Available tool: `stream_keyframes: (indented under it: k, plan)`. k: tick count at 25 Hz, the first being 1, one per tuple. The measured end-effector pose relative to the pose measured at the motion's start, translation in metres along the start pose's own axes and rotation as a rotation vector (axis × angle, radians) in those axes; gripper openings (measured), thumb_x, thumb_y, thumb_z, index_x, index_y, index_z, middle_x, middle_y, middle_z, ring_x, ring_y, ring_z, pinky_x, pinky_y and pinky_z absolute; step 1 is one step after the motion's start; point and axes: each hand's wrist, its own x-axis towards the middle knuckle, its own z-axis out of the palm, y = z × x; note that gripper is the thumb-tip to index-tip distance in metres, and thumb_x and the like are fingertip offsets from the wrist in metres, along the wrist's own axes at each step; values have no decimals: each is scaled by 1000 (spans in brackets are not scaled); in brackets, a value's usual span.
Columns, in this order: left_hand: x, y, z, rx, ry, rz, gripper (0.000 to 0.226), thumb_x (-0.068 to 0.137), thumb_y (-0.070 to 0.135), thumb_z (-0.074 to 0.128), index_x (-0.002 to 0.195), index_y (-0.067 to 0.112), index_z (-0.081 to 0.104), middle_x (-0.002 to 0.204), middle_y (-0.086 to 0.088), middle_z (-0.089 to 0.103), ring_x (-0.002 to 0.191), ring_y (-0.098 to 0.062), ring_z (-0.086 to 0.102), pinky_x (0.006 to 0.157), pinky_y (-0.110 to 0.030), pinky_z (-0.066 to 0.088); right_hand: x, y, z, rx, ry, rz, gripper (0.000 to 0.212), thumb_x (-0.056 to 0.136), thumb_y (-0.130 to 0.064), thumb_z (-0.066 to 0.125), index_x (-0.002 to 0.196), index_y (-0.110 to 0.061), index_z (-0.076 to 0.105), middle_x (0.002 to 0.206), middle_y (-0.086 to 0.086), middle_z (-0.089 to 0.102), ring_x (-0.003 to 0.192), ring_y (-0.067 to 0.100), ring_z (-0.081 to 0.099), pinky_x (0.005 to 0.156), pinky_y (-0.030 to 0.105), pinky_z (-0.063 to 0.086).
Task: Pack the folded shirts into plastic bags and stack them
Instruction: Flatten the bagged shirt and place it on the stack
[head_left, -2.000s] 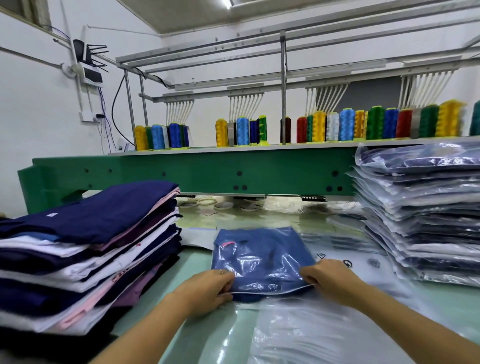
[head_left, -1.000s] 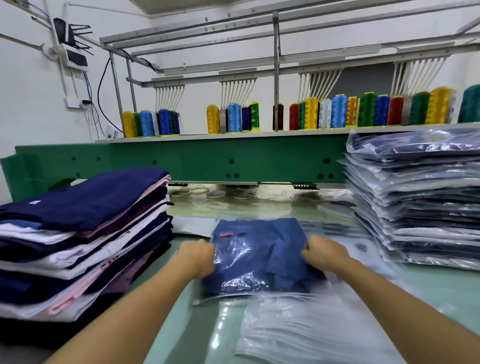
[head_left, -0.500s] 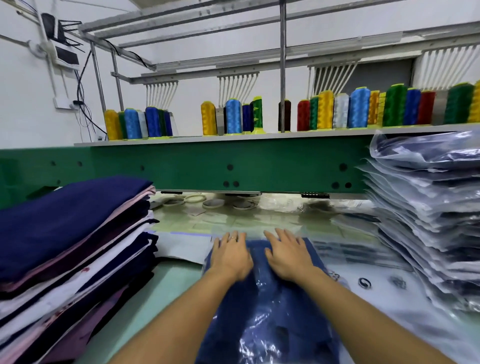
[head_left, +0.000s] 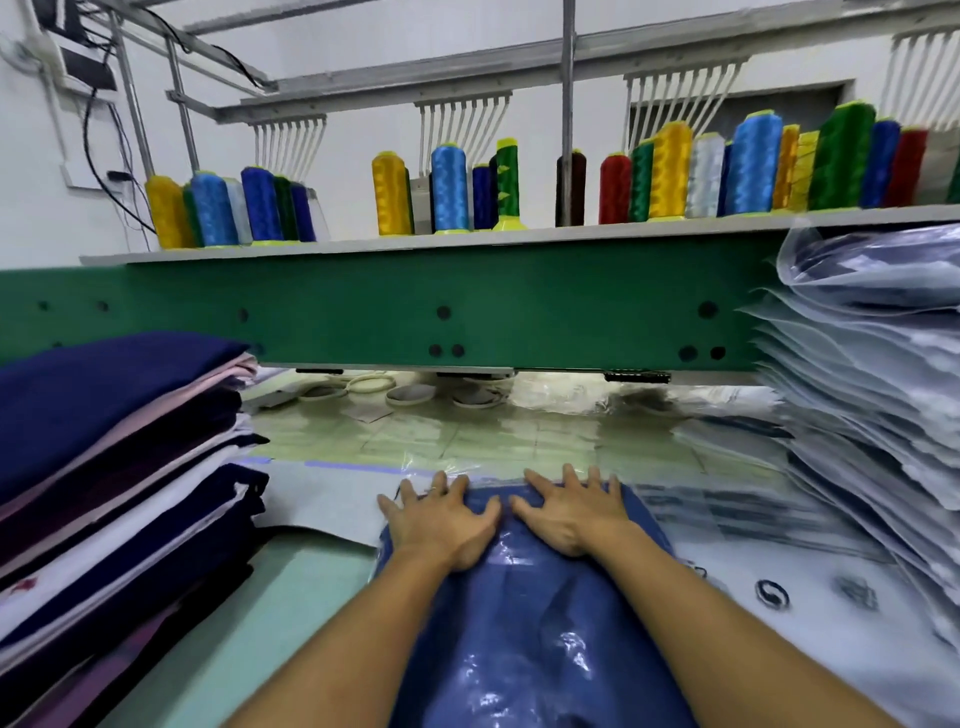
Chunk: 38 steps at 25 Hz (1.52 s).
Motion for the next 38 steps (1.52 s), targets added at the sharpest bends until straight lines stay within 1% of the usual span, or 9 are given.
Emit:
stream_keyframes:
  k: [4,10,14,21,25,29,33,35,38]
  plan:
    - [-7,-11,-3,-42,8,-46,91,87,82,12,160,29,22,168,-1,15,155,-28,9,121,-58,1,-9,22,-3,30,42,77,85,87,-82,10,160,-38,14,168,10,13,155,33,6,125,50,3]
    - [-38,-28,-29,10,73,-110,97,91,81,13,162,15,7,169,-10,2,156,-30,-1,121,-60,-6,-48,40,-17,-90,216,204,76,98,-67,15,159,-22,25,166,11,21,153,36,12,120,60,6]
    - [-82,-15,-38,-41,127,15,79,98,70,19,162,26,4,170,-1,-2,155,-37,-2,119,-64,-8,-92,11,-16,13,311,8,63,103,-52,22,161,-29,13,170,3,2,155,35,-5,121,63,-1]
    - [-180,-2,-16,-86,-36,64,54,102,52,23,155,43,19,169,10,6,153,-42,-5,106,-81,-8,-189,-41,12,52,106,-125,57,101,-60,20,156,-48,13,170,-1,-5,154,37,-8,113,74,-3]
    - [-216,-26,-1,-79,32,31,66,97,68,16,157,40,15,169,8,6,155,-35,-2,117,-67,-6,-229,-17,28,16,64,-76,68,89,-83,13,153,-59,3,169,-2,-12,153,36,-17,113,73,-9]
    - [-226,-49,-7,-112,39,-62,79,94,75,20,160,31,17,169,-3,9,154,-32,9,124,-48,5,-247,25,29,39,29,58,73,87,-85,12,152,-58,-7,169,0,-15,154,37,-11,120,63,1]
    - [-241,-54,-15,-105,296,-103,61,92,66,39,134,23,44,132,-6,57,122,-27,51,100,-39,40,-254,40,33,69,80,93,73,91,-80,12,157,-50,-2,170,2,-7,155,35,0,125,50,3]
    - [-243,-65,-19,-257,326,-105,46,90,62,47,119,27,43,108,-2,65,101,-27,62,80,-37,47,-253,40,33,95,108,98,74,91,-79,13,158,-48,3,170,1,-4,156,33,2,125,48,5]
    - [-239,-85,-26,-676,265,-161,29,90,46,59,110,29,48,81,1,68,77,-24,64,67,-36,49,-254,41,30,97,184,135,73,94,-75,18,159,-41,15,170,4,6,155,34,6,124,48,9]
